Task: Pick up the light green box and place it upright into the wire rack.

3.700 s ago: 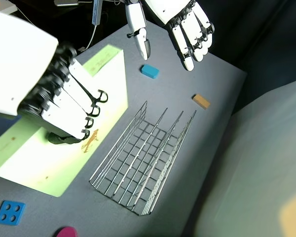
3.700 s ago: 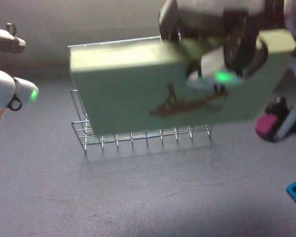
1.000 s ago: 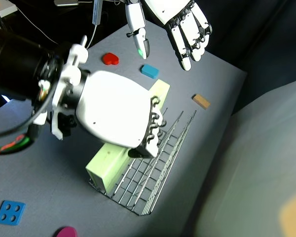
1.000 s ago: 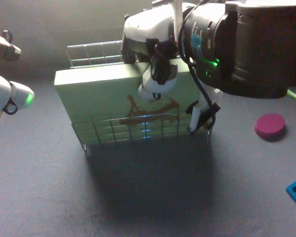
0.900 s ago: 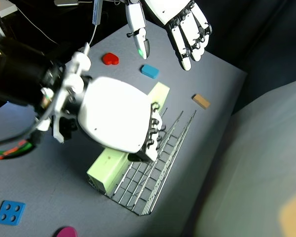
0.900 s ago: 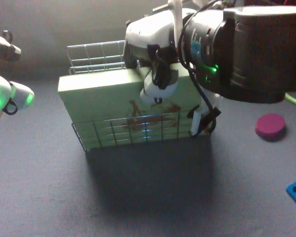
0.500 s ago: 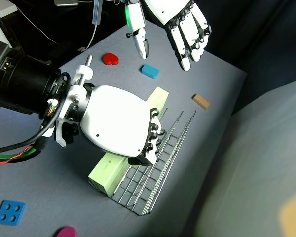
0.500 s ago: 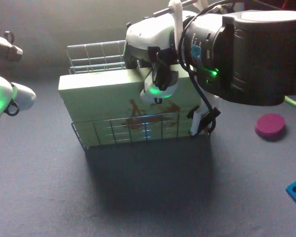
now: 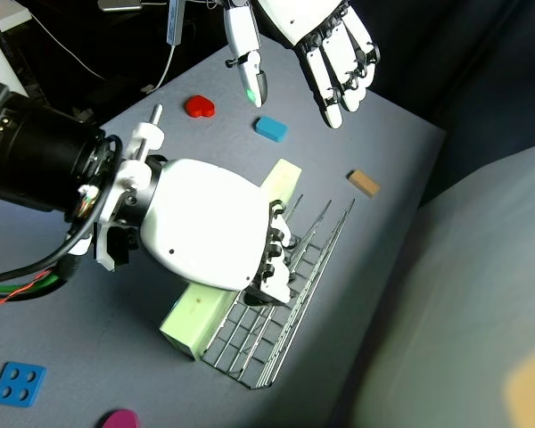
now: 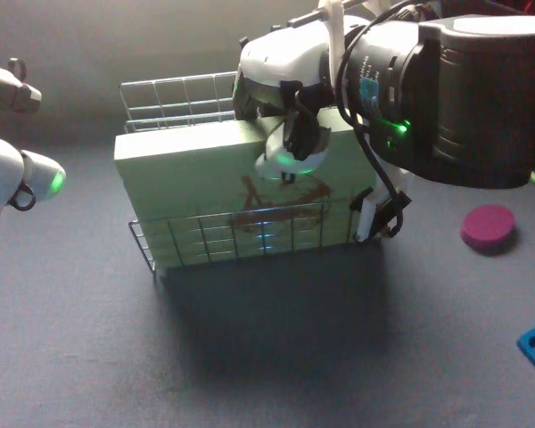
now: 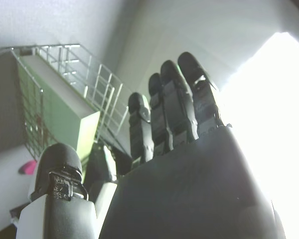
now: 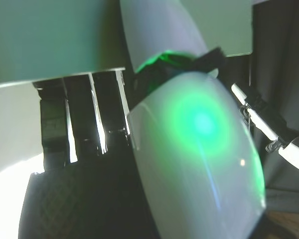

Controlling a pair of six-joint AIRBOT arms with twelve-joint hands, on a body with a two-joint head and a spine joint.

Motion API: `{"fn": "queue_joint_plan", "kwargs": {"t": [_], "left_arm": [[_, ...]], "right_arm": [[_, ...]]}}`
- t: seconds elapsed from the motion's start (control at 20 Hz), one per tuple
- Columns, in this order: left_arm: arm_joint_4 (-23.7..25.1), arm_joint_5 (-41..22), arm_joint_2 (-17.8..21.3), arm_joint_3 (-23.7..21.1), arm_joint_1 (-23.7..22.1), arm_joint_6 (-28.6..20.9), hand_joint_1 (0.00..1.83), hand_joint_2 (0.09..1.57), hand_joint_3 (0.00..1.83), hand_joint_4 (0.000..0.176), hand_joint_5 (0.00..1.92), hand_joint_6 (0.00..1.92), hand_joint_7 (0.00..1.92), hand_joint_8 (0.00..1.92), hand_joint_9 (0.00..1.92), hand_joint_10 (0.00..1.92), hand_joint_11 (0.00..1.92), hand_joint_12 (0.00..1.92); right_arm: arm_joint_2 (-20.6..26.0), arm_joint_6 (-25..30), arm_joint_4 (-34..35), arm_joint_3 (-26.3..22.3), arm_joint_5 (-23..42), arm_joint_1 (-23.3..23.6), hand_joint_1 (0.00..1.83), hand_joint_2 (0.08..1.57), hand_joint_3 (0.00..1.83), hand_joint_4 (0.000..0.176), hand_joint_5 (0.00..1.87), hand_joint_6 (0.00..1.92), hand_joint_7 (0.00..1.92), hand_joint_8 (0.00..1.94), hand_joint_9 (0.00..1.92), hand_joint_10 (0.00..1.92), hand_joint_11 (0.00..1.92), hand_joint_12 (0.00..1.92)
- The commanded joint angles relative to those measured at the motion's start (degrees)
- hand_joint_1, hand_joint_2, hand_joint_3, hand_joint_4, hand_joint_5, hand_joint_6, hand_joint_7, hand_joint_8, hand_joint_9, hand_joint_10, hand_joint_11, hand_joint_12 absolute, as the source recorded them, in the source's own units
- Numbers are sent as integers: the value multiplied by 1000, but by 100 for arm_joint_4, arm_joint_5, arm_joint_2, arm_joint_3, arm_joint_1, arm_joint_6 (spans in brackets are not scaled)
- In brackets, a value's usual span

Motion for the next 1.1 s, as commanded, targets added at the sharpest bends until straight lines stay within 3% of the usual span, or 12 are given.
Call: {"fn": "queue_joint_plan", "kwargs": {"t": [0.0, 0.05, 0.1, 0.15, 0.5, 0.65, 0.75, 0.85, 0.95, 1.0, 1.05], "left_arm": [[456, -126, 17, -17, -78, 17, 193, 1219, 0, 109, 261, 1, 262, 4, 261, 1, 0, 664], [456, -126, 17, -17, -78, 17, 194, 1221, 1, 109, 260, 1, 267, 5, 262, 2, 0, 665], [455, -126, 17, -20, -78, 17, 194, 1221, 1, 109, 260, 1, 267, 5, 262, 2, 0, 665], [455, -126, 17, -22, -78, 17, 194, 1220, 1, 110, 255, 0, 268, 5, 263, 2, 0, 665], [436, -127, 17, -53, -112, 17, 189, 1222, 1, 109, 254, 0, 266, 1, 270, 3, 0, 679], [436, -132, 17, -108, -117, 16, 191, 1221, 0, 110, 251, 0, 260, 0, 270, 2, 0, 683], [436, -191, 15, -143, -158, 16, 192, 1221, 0, 110, 251, 0, 259, 0, 270, 2, 0, 681], [436, -179, 9, -244, -252, 16, 189, 1222, 1, 110, 254, 1, 259, 0, 270, 2, 0, 679], [437, -139, 8, -350, -295, 17, 181, 1224, 1, 111, 253, 0, 270, 3, 278, 4, 0, 694], [438, -92, -2, -413, -327, 18, 204, 1221, 0, 111, 262, 2, 300, 8, 308, 10, 0, 727], [438, -92, -8, -446, -341, 18, 304, 1199, 0, 95, 314, 10, 389, 17, 390, 23, 0, 819]], "right_arm": [[9, -22, -325, -35, 133, 99, 968, 1113, 0, 0, 685, 76, 714, 74, 569, 442, 301, 1330], [43, -40, -325, -68, 133, 110, 924, 1096, 1, 0, 712, 15, 694, 6, 588, 257, 239, 1281], [83, -51, -325, -103, 133, 121, 924, 1096, 1, 0, 712, 15, 694, 6, 588, 257, 239, 1281], [150, -71, -325, -165, 146, 142, 897, 1085, 0, 0, 554, 0, 639, 0, 597, 117, 188, 1244], [890, -166, -330, -795, 253, 512, 775, 1028, 0, 0, 443, 0, 505, 0, 479, 25, 12, 1142], [1520, -370, -315, -1407, 204, 804, 685, 998, 0, 0, 417, 0, 453, 0, 391, 0, 0, 997], [1922, -811, 50, -1831, 203, 1037, 665, 998, 0, 0, 411, 0, 446, 0, 380, 0, 0, 990], [2363, -1723, 1067, -2374, -156, 1385, 660, 1000, 0, 0, 408, 0, 450, 1, 386, 2, 0, 1004], [2671, -1985, 1721, -2738, -272, 1497, 655, 1009, 2, 0, 448, 14, 512, 20, 448, 23, 30, 1064], [2794, -2028, 1767, -2960, -446, 1480, 649, 1020, 2, 0, 515, 17, 604, 17, 552, 38, 121, 1097], [2825, -2114, 1767, -3063, -613, 1480, 655, 1042, 1, 0, 650, 32, 783, 41, 755, 120, 335, 1182]]}}
